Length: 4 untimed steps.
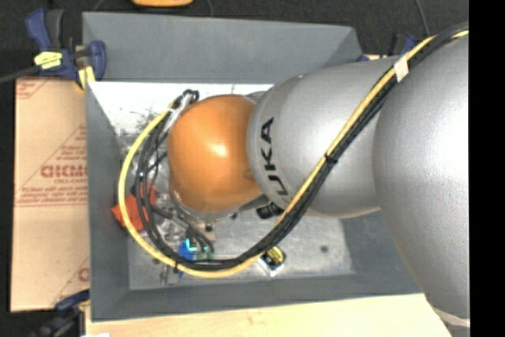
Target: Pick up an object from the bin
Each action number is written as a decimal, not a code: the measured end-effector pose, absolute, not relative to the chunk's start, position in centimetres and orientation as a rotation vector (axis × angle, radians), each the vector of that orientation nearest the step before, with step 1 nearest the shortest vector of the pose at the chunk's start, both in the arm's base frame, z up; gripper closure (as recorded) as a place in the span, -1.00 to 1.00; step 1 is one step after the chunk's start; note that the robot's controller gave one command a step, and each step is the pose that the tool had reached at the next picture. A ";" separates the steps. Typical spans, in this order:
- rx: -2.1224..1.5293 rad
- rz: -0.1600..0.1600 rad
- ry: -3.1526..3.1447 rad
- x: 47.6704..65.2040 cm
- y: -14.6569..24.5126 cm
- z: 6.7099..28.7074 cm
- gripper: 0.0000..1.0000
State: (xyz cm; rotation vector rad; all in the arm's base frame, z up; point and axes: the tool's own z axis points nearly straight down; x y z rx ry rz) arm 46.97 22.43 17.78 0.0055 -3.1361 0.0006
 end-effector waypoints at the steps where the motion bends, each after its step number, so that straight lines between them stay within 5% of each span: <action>1: -0.048 0.002 -3.141 50.1 21.6 7.2 -1.00; 2: -0.433 0.003 -3.110 53.8 23.2 7.0 -1.00; 3: -0.440 0.002 -3.110 53.8 23.2 7.0 1.00; 4: -0.403 -0.009 -3.127 56.2 22.9 19.9 1.00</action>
Offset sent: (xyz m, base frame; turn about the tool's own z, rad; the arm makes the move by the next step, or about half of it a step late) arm 0.0307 -0.0061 -0.1026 0.0290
